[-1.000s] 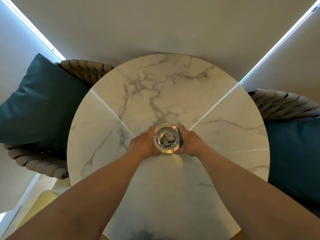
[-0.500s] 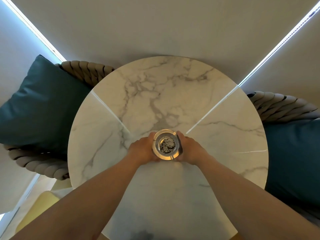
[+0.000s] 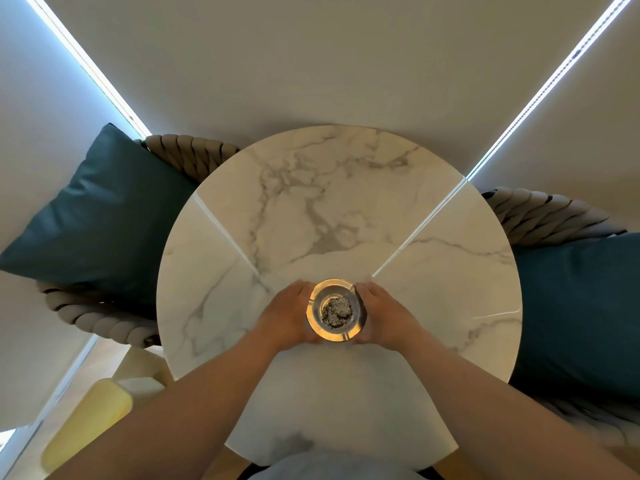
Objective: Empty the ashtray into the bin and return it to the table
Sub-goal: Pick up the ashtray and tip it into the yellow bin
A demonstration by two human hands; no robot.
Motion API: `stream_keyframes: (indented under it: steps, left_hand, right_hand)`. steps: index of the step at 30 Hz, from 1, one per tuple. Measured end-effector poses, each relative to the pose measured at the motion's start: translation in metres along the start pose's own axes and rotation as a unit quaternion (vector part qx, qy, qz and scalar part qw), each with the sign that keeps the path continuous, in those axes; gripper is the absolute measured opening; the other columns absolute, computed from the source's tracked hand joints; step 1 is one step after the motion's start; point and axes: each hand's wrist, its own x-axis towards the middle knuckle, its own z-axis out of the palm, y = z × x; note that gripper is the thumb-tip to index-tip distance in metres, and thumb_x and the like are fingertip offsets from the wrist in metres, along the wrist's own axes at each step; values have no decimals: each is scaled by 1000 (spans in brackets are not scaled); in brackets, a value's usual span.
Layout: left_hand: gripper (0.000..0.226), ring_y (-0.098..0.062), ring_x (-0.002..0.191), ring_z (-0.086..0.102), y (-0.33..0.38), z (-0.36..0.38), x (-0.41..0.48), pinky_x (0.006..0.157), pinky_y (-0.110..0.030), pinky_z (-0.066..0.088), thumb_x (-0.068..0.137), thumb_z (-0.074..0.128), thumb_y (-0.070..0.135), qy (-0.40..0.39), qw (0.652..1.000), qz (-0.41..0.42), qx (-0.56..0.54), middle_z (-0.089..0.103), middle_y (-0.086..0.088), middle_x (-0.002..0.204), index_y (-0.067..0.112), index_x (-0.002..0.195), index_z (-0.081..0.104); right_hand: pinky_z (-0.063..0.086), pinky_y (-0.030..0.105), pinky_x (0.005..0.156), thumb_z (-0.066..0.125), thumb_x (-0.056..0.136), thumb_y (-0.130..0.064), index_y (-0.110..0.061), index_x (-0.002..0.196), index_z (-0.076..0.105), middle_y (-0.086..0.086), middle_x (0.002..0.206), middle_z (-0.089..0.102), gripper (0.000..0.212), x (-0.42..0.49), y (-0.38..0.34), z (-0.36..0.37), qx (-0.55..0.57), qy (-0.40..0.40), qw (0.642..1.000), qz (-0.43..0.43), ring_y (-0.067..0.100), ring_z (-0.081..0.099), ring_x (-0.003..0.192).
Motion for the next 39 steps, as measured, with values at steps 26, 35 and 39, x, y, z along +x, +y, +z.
stream_keyframes:
  steps: [26,35,39]
  left_hand:
    - [96,-14,112,52,-35,28,-90,91,-37,48,50,90,44,-48,998,42,-6,52,7,125,27,132,44]
    - [98,-14,114,52,-49,30,-107,92,-37,48,49,89,45,-55,997,59,-7,52,7,128,31,133,42]
    - [101,-15,115,52,-50,33,-115,93,-37,48,48,91,45,-52,997,54,-7,52,6,129,30,134,41]
  right_hand:
    - [50,40,90,91,50,-49,-19,127,45,-3,121,49,94,-84,-47,74,5,26,999,42,15,46,116]
    - [46,41,99,93,52,-46,-13,135,41,4,132,47,103,-96,-64,93,6,29,998,58,21,43,127]
    - [48,40,94,93,52,-46,-14,132,43,3,125,49,100,-102,-67,96,7,35,998,48,21,45,120]
